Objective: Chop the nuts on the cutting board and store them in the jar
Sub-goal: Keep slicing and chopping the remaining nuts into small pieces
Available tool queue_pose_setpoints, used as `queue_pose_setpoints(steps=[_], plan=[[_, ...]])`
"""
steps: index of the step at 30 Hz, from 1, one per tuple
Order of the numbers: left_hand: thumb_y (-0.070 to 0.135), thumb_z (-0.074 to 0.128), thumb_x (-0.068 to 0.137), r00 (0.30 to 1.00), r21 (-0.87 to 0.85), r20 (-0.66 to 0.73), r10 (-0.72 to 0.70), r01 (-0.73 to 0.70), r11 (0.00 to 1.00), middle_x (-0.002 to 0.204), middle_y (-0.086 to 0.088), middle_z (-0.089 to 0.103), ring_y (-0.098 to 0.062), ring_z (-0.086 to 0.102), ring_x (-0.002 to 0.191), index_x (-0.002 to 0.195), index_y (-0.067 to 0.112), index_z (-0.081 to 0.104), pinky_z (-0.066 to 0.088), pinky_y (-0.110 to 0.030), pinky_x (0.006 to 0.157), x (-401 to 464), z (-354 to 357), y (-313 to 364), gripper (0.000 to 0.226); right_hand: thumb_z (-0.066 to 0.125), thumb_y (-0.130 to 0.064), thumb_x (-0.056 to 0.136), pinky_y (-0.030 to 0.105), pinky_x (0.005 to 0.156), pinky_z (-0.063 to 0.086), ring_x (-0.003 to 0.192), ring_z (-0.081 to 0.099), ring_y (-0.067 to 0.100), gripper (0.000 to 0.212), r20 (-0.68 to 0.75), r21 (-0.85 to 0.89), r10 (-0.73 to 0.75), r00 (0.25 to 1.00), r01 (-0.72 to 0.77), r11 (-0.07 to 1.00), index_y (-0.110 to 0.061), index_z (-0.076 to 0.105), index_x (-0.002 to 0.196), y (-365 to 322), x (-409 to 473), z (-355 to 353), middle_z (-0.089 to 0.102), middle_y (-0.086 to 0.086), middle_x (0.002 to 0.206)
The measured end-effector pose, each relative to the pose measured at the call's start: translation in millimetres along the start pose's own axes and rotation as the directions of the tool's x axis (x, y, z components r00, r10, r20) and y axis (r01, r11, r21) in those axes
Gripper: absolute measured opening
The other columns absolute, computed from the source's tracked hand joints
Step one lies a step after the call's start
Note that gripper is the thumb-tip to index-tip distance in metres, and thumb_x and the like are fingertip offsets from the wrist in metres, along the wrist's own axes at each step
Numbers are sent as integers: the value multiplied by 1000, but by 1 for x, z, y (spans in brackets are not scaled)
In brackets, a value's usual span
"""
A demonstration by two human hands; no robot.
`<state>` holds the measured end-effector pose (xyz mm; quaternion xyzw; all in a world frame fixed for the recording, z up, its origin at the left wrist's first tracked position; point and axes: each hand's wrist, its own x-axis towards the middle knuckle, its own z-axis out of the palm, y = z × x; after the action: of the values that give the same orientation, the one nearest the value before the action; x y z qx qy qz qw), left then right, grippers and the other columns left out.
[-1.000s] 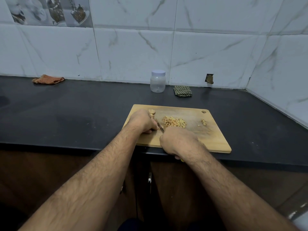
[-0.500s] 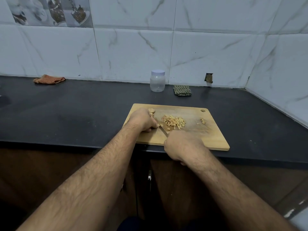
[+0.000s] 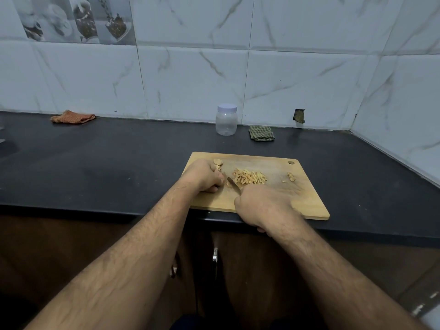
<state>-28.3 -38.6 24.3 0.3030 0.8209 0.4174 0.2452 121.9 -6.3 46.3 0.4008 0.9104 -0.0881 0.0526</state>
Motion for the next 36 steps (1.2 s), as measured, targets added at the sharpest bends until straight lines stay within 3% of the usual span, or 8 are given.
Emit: queue_pose_setpoints(steps=[3,6,9,14,23,28,32,36], plan=[[2,66,84,997,-124,-74,17,-26,992,76,-3,71,-11,56,52,76,9,66,53,-25,66,1,-4,-8,11,44,-26,97,37,80,57,84,66,23,12,-13,9,-15,1000,15,1000,-17,52,95,-1,-1,4,64,4,96],[15,70,86,952,-34,-298,69,-83,996,79,5,70,-12,60,71,73,21,72,54,-29,74,6,-14,-14,15,43,-26,97,36,79,57,80,66,21,16,-16,13,19,1000,-19,1000,-16,54,92,4,4,0,63,3,89],[18,66,90,917,62,-394,71,-51,997,93,8,68,-14,62,91,79,26,69,47,-27,74,11,-21,-20,14,43,-23,97,31,74,54,79,65,21,20,-45,29,50,998,-48,998,-14,54,83,9,8,-7,61,2,81],[24,65,93,925,238,-368,95,-5,971,110,3,68,-18,60,100,98,28,71,46,-29,75,18,-17,-22,9,43,-21,95,33,75,55,79,65,23,23,-50,90,9,999,-5,996,-16,46,74,-4,8,-3,63,3,83],[32,71,89,932,428,-313,184,-34,903,88,7,69,-15,63,88,87,27,76,52,-29,74,17,-12,-17,7,42,-24,96,37,78,57,80,66,23,13,-56,134,-21,998,28,991,-17,49,88,-1,12,2,63,3,85],[33,67,89,906,508,-307,291,-103,855,92,6,71,-19,63,90,88,26,76,51,-30,74,9,3,-9,12,42,-24,96,27,54,51,57,65,18,15,-44,192,-6,999,14,981,-16,54,92,7,17,5,66,2,77],[34,69,87,918,581,-201,342,-169,796,98,6,72,-19,64,90,86,25,76,43,-27,66,4,25,3,11,42,-18,95,32,56,50,65,65,22,15,-43,180,7,999,1,984,-13,54,102,14,17,3,64,4,79],[33,74,86,960,469,-134,245,-156,869,97,11,71,-15,64,88,87,24,77,45,-27,64,12,23,1,10,44,-21,99,32,57,46,75,65,24,32,-39,163,2,999,4,987,-18,42,130,17,17,5,61,4,90]])
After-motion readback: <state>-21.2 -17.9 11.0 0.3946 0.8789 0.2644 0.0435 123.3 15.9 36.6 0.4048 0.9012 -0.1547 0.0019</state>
